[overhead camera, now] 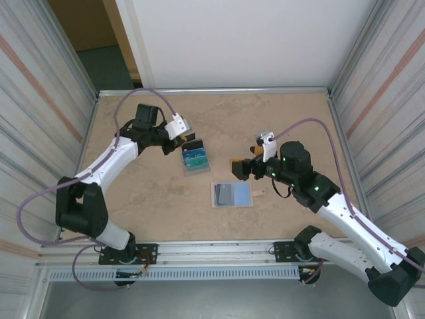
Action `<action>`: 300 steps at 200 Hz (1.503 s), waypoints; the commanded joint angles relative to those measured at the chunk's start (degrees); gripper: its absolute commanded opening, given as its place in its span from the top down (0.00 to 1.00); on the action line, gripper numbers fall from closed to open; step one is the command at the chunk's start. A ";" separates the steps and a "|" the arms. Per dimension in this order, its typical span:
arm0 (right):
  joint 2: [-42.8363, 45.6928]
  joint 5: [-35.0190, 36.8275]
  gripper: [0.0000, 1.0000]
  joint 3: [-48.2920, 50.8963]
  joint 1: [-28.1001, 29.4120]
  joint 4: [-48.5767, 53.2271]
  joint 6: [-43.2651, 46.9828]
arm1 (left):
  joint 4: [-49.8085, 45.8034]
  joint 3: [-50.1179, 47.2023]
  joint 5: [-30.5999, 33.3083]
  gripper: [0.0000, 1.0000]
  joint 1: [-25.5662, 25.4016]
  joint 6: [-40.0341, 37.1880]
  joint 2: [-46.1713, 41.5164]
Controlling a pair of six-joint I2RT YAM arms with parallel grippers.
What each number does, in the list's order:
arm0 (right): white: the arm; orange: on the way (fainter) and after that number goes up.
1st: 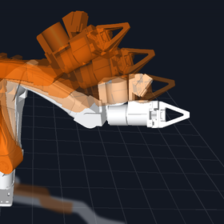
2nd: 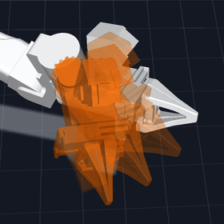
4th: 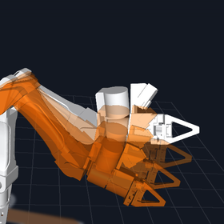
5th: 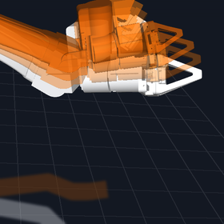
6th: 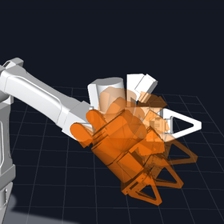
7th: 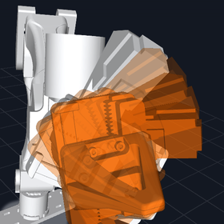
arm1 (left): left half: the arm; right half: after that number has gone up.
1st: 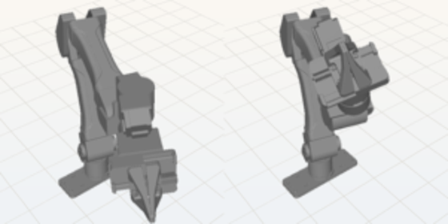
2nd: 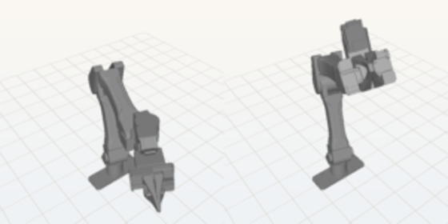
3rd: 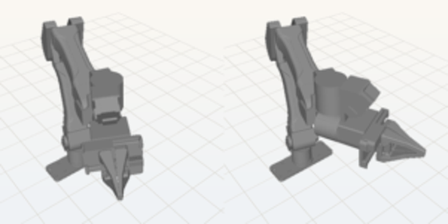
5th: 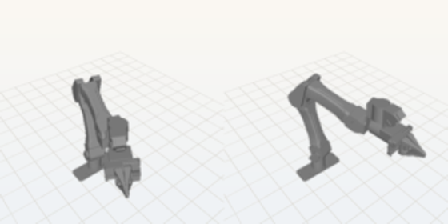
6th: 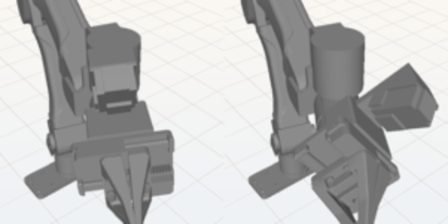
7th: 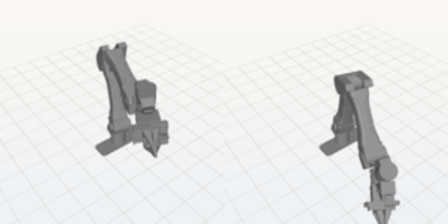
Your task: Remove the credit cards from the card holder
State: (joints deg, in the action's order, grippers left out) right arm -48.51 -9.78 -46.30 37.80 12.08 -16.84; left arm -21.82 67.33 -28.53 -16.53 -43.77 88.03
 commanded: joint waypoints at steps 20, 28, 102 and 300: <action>1.51 4.61 0.01 -0.02 -0.23 -0.44 -2.14 | 0.57 4.18 -3.92 1.00 0.31 -4.35 7.31; 1.58 4.85 0.01 -0.01 -0.19 -0.39 -2.20 | 0.69 4.61 -3.94 1.00 0.28 -4.43 8.53; 1.87 5.03 0.01 0.32 -0.19 -0.30 -2.57 | -0.16 8.53 -4.60 1.00 0.37 -5.96 14.82; 3.89 10.34 0.01 0.67 -1.48 0.41 -6.45 | -1.47 12.69 -0.19 1.00 -0.95 -5.59 22.35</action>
State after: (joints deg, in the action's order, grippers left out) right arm -46.52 -1.48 -46.22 36.99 12.53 -20.88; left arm -23.73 78.65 -30.15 -17.15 -49.52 109.32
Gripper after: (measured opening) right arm 0.986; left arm 0.049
